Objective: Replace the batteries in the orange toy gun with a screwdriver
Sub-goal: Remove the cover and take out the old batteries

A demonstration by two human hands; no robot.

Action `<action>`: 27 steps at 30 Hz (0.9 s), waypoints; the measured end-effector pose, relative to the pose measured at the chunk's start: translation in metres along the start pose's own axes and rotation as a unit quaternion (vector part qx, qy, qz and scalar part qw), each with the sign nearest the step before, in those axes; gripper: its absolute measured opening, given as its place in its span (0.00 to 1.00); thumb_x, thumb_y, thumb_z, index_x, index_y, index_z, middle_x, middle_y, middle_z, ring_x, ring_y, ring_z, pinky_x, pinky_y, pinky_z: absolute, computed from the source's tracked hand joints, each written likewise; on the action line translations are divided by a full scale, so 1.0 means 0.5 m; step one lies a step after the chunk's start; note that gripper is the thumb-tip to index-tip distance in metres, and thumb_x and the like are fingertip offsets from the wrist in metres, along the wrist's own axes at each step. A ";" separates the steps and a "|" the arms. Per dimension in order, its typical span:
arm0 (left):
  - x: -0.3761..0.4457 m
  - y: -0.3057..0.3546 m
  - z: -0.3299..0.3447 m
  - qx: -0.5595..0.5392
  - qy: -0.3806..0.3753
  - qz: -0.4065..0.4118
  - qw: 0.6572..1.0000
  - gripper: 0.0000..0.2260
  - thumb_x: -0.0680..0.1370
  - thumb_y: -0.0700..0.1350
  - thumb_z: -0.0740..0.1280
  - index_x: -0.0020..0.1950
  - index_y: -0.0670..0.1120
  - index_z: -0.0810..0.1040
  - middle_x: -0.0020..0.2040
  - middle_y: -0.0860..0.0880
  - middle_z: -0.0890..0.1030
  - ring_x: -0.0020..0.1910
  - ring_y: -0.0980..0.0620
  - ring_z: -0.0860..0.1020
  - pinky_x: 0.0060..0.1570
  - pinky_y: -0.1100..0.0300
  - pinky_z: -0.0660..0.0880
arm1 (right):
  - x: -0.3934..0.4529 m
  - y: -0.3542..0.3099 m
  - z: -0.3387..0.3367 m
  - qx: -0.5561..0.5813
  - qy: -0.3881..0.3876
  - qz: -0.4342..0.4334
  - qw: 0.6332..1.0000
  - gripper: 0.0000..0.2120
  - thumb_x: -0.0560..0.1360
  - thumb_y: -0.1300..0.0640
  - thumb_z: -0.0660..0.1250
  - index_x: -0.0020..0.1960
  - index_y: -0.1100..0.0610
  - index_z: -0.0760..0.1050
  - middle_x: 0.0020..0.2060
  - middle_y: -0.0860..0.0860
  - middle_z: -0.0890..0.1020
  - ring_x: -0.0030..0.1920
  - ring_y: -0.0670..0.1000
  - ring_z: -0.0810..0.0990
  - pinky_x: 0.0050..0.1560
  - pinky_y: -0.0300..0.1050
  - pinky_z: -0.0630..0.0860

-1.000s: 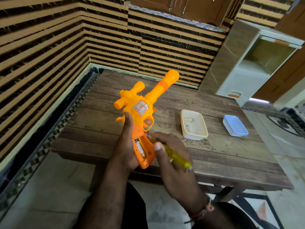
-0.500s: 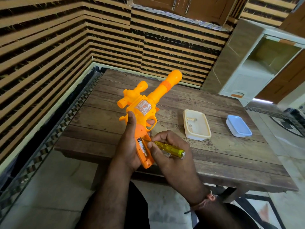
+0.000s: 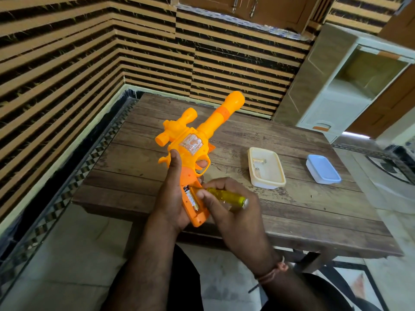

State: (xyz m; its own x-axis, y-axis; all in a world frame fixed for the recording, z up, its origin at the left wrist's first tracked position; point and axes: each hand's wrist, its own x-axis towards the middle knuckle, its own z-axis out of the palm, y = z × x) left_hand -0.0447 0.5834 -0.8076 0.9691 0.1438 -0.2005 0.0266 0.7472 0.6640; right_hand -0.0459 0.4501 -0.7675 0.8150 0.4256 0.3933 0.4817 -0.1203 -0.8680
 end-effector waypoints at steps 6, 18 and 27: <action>-0.004 -0.003 0.018 -0.012 -0.019 -0.012 1.000 0.39 0.74 0.72 0.55 0.68 0.40 0.69 0.67 0.36 0.76 0.72 0.28 0.62 0.73 0.34 0.53 | 0.066 -0.010 -0.037 0.079 -0.085 0.109 0.987 0.08 0.75 0.56 0.71 0.45 0.63 0.80 0.35 0.55 0.85 0.41 0.56 0.85 0.41 0.52 0.82; 0.001 -0.004 0.003 -0.040 -0.041 0.013 0.998 0.37 0.73 0.73 0.57 0.64 0.42 0.71 0.70 0.29 0.69 0.69 0.27 0.68 0.69 0.29 0.60 | 0.040 -0.004 -0.027 0.083 -0.045 0.057 0.994 0.07 0.73 0.57 0.71 0.44 0.62 0.80 0.37 0.53 0.84 0.39 0.47 0.83 0.40 0.40 0.78; 0.011 -0.014 -0.008 0.005 0.017 0.010 1.000 0.35 0.72 0.73 0.56 0.58 0.44 0.77 0.33 0.47 0.74 0.30 0.51 0.77 0.37 0.54 0.78 | -0.028 0.013 0.014 0.050 0.051 0.027 0.997 0.06 0.73 0.56 0.74 0.49 0.53 0.84 0.45 0.48 0.85 0.48 0.51 0.84 0.49 0.54 0.80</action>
State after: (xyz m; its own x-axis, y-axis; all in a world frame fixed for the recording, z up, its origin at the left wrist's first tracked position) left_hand -0.0407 0.5817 -0.8163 0.9606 0.1810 -0.2107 0.0093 0.7371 0.6757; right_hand -0.0565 0.4495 -0.7805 0.8695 0.3276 0.3697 0.4060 -0.0476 -0.9126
